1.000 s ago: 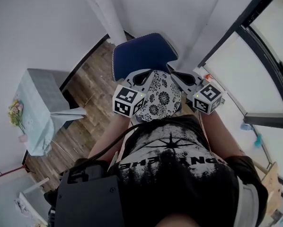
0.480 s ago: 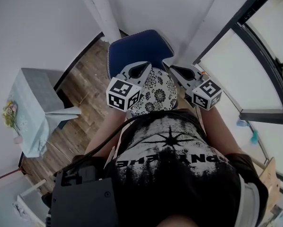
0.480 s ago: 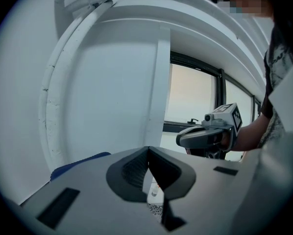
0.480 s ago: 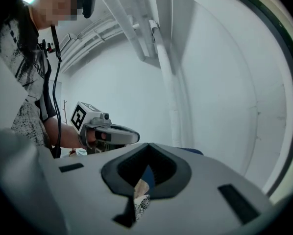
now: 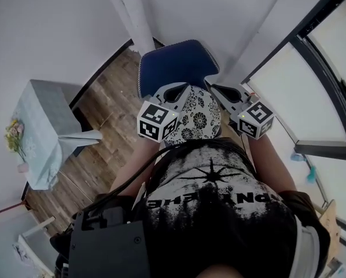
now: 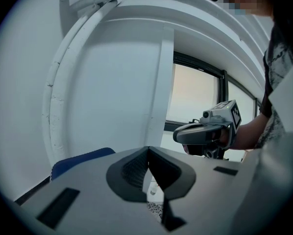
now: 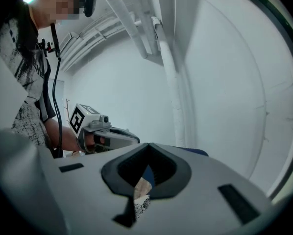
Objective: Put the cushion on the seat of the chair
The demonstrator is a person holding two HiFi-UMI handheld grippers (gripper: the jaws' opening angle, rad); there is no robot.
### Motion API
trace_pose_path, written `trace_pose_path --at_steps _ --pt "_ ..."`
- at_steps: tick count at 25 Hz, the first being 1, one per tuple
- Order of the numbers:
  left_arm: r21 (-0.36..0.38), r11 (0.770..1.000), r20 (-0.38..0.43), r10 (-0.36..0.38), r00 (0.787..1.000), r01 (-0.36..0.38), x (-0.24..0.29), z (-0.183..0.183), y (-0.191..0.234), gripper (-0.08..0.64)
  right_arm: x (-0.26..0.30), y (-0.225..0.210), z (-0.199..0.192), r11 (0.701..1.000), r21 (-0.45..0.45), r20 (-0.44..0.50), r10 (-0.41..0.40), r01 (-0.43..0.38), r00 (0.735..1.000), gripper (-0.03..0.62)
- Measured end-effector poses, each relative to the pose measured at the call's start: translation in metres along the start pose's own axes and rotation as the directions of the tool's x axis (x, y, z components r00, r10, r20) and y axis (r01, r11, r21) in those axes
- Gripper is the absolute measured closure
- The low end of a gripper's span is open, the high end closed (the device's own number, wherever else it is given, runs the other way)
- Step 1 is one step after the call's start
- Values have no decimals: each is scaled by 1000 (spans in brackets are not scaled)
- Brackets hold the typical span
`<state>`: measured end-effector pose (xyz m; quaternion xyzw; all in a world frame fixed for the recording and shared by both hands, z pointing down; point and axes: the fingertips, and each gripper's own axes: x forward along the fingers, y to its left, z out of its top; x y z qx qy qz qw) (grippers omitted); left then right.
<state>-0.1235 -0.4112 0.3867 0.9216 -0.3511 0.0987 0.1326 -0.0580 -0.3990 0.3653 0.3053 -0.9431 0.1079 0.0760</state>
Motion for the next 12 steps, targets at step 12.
trace_pose_path --at_steps 12 --pt "-14 1000 -3 13 1000 -13 -5 -7 -1 545 10 12 1 998 -21 -12 56 -56 998 575"
